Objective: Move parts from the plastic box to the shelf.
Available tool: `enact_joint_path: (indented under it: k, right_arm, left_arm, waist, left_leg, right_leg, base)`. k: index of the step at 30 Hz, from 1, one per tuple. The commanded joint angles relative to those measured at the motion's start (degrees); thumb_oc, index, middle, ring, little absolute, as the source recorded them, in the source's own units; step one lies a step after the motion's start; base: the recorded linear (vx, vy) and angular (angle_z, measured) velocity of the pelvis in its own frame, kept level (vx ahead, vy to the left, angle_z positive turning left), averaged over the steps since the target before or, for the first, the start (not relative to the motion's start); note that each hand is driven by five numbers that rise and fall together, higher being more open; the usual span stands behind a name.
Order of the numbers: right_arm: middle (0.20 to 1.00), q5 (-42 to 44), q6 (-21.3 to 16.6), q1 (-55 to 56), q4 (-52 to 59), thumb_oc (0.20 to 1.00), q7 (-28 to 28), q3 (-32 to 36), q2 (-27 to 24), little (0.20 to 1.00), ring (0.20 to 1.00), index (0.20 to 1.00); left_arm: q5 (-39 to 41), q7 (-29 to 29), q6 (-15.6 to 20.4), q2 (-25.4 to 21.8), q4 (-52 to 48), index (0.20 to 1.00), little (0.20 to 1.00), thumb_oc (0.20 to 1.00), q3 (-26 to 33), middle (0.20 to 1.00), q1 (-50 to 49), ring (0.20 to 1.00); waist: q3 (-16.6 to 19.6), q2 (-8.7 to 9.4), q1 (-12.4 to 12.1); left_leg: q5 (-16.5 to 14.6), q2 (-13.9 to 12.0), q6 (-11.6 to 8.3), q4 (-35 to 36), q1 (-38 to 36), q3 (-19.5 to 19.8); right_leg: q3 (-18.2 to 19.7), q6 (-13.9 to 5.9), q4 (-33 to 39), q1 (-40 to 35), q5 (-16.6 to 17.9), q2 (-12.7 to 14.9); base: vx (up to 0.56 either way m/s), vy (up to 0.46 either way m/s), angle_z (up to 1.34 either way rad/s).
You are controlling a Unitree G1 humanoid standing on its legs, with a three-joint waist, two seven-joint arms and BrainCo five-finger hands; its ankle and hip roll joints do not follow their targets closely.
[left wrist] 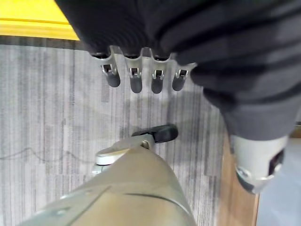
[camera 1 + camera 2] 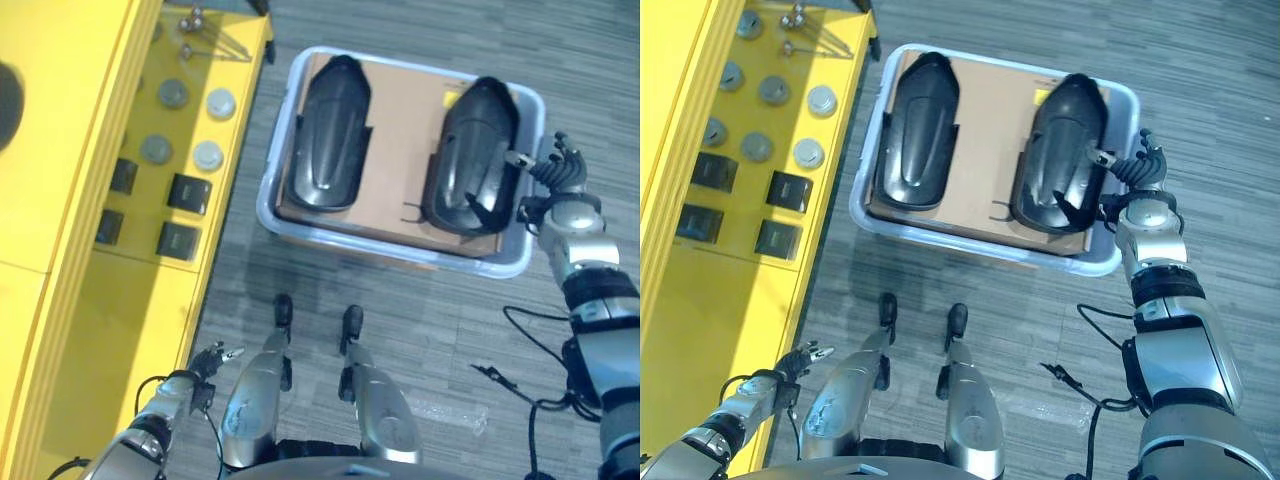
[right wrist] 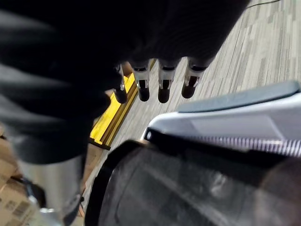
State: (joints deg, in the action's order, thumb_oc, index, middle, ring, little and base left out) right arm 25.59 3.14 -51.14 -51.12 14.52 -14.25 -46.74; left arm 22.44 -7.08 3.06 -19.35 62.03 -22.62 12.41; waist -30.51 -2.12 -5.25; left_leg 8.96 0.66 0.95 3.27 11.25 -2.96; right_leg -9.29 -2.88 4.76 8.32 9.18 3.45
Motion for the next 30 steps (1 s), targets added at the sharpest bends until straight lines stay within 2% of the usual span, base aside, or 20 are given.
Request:
enact_joint_path:
  k: [1,3,8,12,13,14,18,22,23,25,26,29,30]
  right_arm:
    - [1.0,-0.3,3.1,-2.0,-0.8,1.0,0.5,-4.0,-4.6,1.0,1.0,1.0]
    - [1.0,-1.4,5.7,-3.9,-3.7,1.0,-1.5,-6.2,-4.8,1.0,1.0,1.0]
    - [1.0,-5.6,13.6,-5.7,-11.8,1.0,-1.3,-9.2,-4.2,1.0,1.0,1.0]
    - [1.0,-6.9,17.5,-6.3,-17.8,1.0,-0.7,-9.6,-3.7,1.0,1.0,1.0]
    - [0.63,-7.2,18.5,-6.3,-18.0,0.63,-0.4,-9.5,-3.5,0.63,0.63,0.63]
    - [0.2,-7.7,19.6,-6.1,-18.5,0.2,-0.5,-9.3,-3.3,0.2,0.2,0.2]
    - [0.2,-8.7,21.3,-5.4,-20.1,0.2,0.2,-9.1,-2.9,0.2,0.2,0.2]
    - [0.2,-8.9,20.1,-3.0,-20.3,0.2,-0.7,-7.8,-3.2,0.2,0.2,0.2]
    - [0.2,-8.6,18.9,-2.2,-20.2,0.2,-0.8,-7.4,-3.3,0.2,0.2,0.2]
    - [0.2,-8.3,10.5,0.7,-18.7,0.2,-0.7,-5.9,-4.0,0.2,0.2,0.2]
    - [0.2,-9.2,6.4,2.2,-16.5,0.2,0.4,-5.0,-4.0,0.2,0.2,0.2]
    - [0.2,-11.2,3.9,5.0,-10.6,0.2,3.2,-4.3,-4.1,0.2,0.2,0.2]
    - [0.2,-12.3,1.9,6.5,-7.7,0.2,4.7,-4.0,-4.3,0.2,0.2,0.2]
  left_arm:
    - [2.0,-0.7,0.9,-1.1,1.9,1.0,1.0,1.0,-1.5,1.0,0.8,1.0]
    - [3.0,-1.0,1.0,-1.1,1.5,1.0,1.0,1.0,-1.8,1.0,1.3,1.0]
    - [4.5,-1.3,2.0,-1.1,0.5,1.0,1.0,1.0,-2.9,1.0,2.2,1.0]
    - [4.8,-1.6,3.6,-0.8,-0.3,1.0,1.0,1.0,-4.3,1.0,2.0,1.0]
    - [4.8,-1.7,3.9,-0.8,-0.5,1.0,1.0,1.0,-4.4,1.0,1.8,1.0]
    - [4.8,-1.9,4.2,-0.9,-0.7,1.0,1.0,1.0,-4.5,1.0,1.5,1.0]
    - [4.2,-2.1,4.9,-1.1,-1.1,1.0,1.0,1.0,-4.6,1.0,1.1,1.0]
    - [3.1,-1.6,5.5,-1.3,-1.8,1.0,1.0,1.0,-4.6,1.0,0.5,1.0]
    - [2.4,-1.2,6.0,-1.3,-2.1,1.0,1.0,1.0,-4.4,1.0,0.4,1.0]
    - [1.6,0.5,6.8,-1.8,-3.2,1.0,1.0,1.0,-4.1,1.0,-0.7,1.0]
    - [0.1,2.4,8.3,-2.2,-3.8,1.0,1.0,1.0,-3.9,1.0,-1.1,1.0]
    - [0.3,4.3,8.7,-3.1,-5.6,1.0,1.0,1.0,-2.9,1.0,-1.5,1.0]
    - [-0.2,5.8,9.1,-3.4,-6.6,1.0,1.0,1.0,-2.2,1.0,-1.6,1.0]
  waist:
    - [2.1,1.75,0.1]
    - [1.4,1.17,-0.1]
    - [0.7,0.25,-0.7]
    - [0.7,-0.82,-1.2]
    - [0.7,-0.99,-1.2]
    - [0.7,-1.23,-1.3]
    - [0.7,-1.66,-1.3]
    - [0.7,-1.68,-1.0]
    - [0.8,-1.64,-1.0]
    - [2.0,-1.36,-0.8]
    - [3.0,-1.11,-0.7]
    - [4.5,-0.61,-0.1]
    - [5.2,-0.37,0.3]
  left_leg:
    - [-8.6,-0.6,-1.03,-6.2,1.3,2.1]
    - [-8.3,-0.5,-1.19,-6.2,1.8,2.4]
    - [-7.6,-0.5,-1.14,-5.6,2.9,2.4]
    - [-7.4,-0.4,-1.13,-5.3,3.8,2.8]
    - [-7.4,-0.3,-1.14,-5.2,3.8,2.8]
    - [-7.3,-0.3,-1.18,-4.9,3.6,2.8]
    - [-7.2,-0.4,-1.32,-3.9,2.4,2.5]
    - [-7.4,-0.4,-1.48,-3.3,0.1,2.5]
    - [-7.4,-0.4,-1.55,-3.1,-0.4,2.4]
    - [-7.6,-0.5,-1.9,-1.9,-2.8,2.4]
    - [-7.6,-0.6,-2.06,-1.5,-3.5,2.4]
    - [-7.5,-0.8,-2.44,-0.7,-5.0,2.0]
    - [-7.4,-0.9,-2.57,-0.4,-5.5,1.8]
  right_leg:
    - [0.1,-2.11,-6.5,1.5,-7.6,3.5]
    - [-0.2,-2.01,-7.0,2.2,-7.7,3.8]
    - [-0.9,-2.05,-7.5,3.7,-7.6,4.5]
    - [-1.6,-1.95,-8.0,4.7,-7.7,4.8]
    - [-1.6,-1.94,-8.0,4.8,-7.7,4.9]
    - [-1.7,-1.93,-7.9,4.6,-7.7,4.9]
    - [-1.8,-2.01,-7.4,3.7,-7.6,5.2]
    - [-1.9,-1.9,-6.8,1.7,-7.7,5.2]
    - [-2.0,-1.9,-6.5,1.1,-7.7,5.2]
    - [-2.3,-1.96,-5.1,-1.3,-7.7,4.9]
    - [-2.3,-2.08,-4.5,-1.9,-7.5,4.7]
    - [-2.5,-2.24,-3.6,-3.2,-7.3,4.5]
    - [-2.5,-2.35,-3.2,-3.7,-7.1,4.4]
  base:
    - [-0.04,0.055,0.1]
    - [-0.03,0.047,0.08]
    - [-0.03,0.016,0.06]
    - [-0.02,0.008,0.06]
    - [0.0,0.0,0.0]
    - [0.0,0.0,0.0]
    - [0.0,0.0,0.0]
    - [0.0,0.0,0.02]
    - [0.03,-0.018,0.05]
    - [0.05,-0.042,0.05]
    - [0.05,-0.037,0.01]
    - [0.02,-0.028,-0.01]
    - [0.01,-0.034,-0.06]
